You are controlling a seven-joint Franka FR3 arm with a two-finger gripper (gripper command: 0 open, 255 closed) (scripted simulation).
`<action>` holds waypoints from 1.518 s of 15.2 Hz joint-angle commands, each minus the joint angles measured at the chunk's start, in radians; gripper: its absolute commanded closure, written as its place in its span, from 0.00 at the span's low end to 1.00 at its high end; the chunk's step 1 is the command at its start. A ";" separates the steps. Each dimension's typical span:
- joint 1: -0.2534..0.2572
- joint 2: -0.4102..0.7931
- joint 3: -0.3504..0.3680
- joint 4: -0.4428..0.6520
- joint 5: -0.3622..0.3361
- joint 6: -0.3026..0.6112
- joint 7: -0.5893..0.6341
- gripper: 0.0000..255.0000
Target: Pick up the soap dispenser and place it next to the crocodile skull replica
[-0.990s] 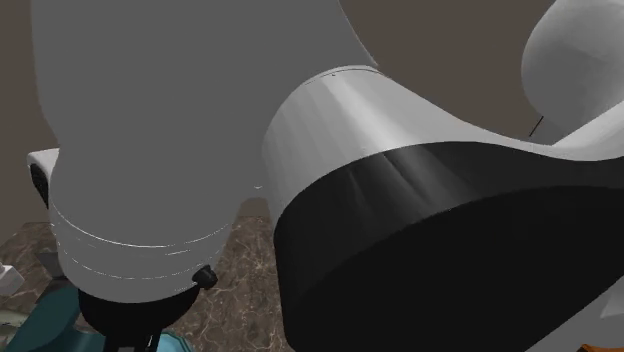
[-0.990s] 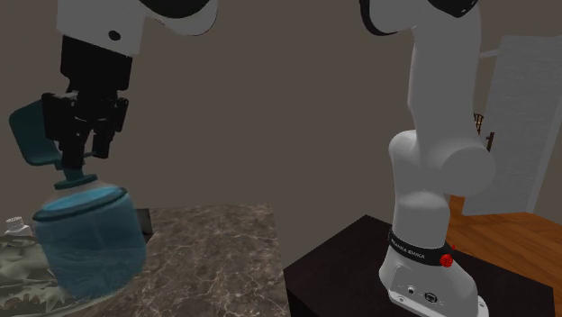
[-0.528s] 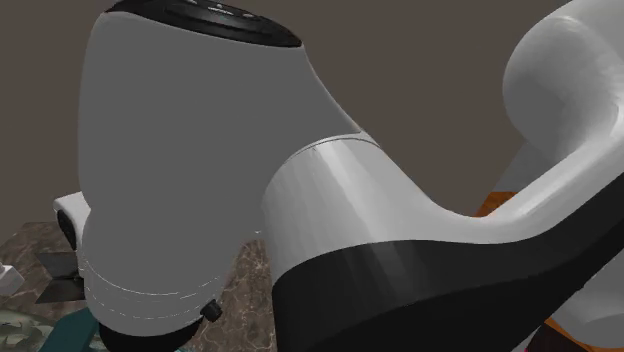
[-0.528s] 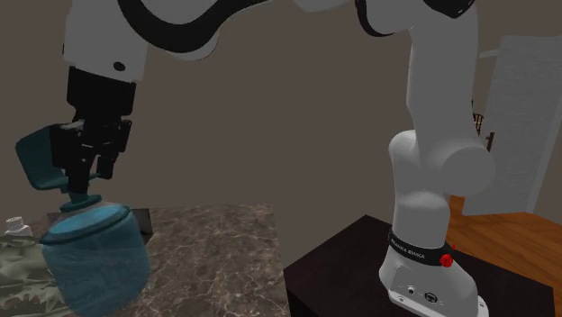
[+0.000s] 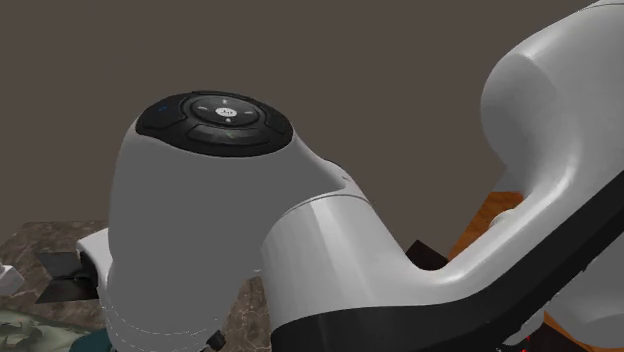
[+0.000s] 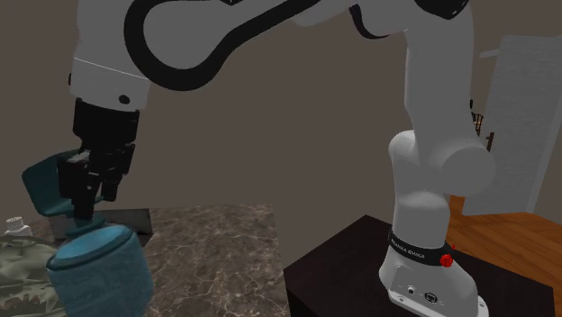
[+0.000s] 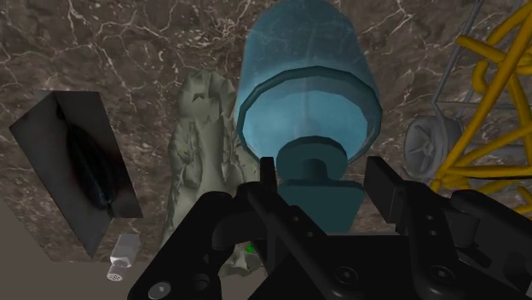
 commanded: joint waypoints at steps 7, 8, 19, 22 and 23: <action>0.003 0.044 -0.005 -0.059 -0.028 0.102 0.021 1.00; 0.003 0.046 -0.006 -0.061 -0.030 0.107 0.023 1.00; 0.003 0.046 -0.006 -0.062 -0.029 0.107 0.022 0.00; 0.001 0.020 -0.003 -0.061 -0.016 0.082 0.013 0.00; -0.002 -0.006 0.000 -0.060 -0.003 0.056 0.005 0.00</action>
